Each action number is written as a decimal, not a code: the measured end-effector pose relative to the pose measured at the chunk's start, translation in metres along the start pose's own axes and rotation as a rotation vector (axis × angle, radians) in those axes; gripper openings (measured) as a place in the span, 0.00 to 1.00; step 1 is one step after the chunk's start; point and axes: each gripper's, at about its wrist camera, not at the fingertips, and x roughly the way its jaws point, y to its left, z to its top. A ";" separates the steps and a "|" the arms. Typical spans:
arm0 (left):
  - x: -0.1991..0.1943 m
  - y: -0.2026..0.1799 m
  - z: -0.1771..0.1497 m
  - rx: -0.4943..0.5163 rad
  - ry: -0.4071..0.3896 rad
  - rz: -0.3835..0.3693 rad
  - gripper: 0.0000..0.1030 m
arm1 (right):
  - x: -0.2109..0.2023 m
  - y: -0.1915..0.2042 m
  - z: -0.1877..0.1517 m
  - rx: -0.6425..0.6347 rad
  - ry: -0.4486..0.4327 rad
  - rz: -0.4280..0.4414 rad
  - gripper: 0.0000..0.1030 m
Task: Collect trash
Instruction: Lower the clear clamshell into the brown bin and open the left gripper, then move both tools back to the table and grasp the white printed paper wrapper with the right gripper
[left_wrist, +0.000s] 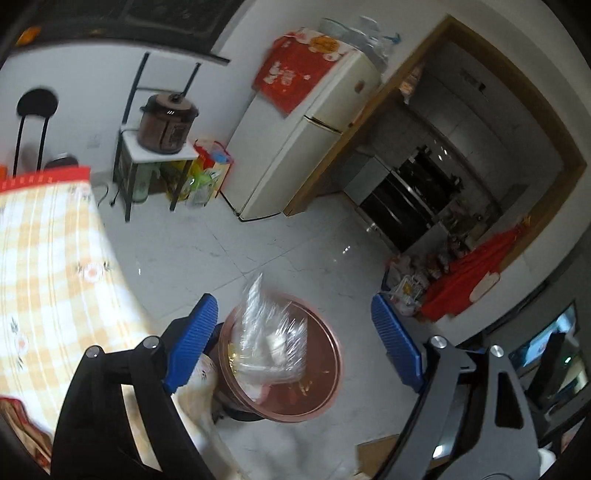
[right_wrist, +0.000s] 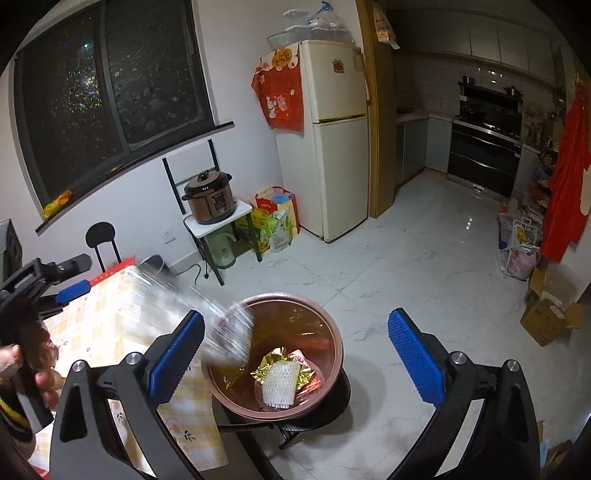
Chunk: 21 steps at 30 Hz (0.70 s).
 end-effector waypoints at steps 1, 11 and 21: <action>-0.005 -0.002 -0.001 0.012 -0.007 -0.004 0.83 | -0.003 0.000 0.001 -0.001 -0.007 0.003 0.95; -0.096 0.040 -0.012 0.030 -0.098 0.187 0.92 | -0.009 0.026 0.010 -0.019 -0.046 0.096 0.95; -0.253 0.107 -0.043 -0.046 -0.219 0.532 0.95 | -0.002 0.099 0.015 -0.081 -0.044 0.262 0.95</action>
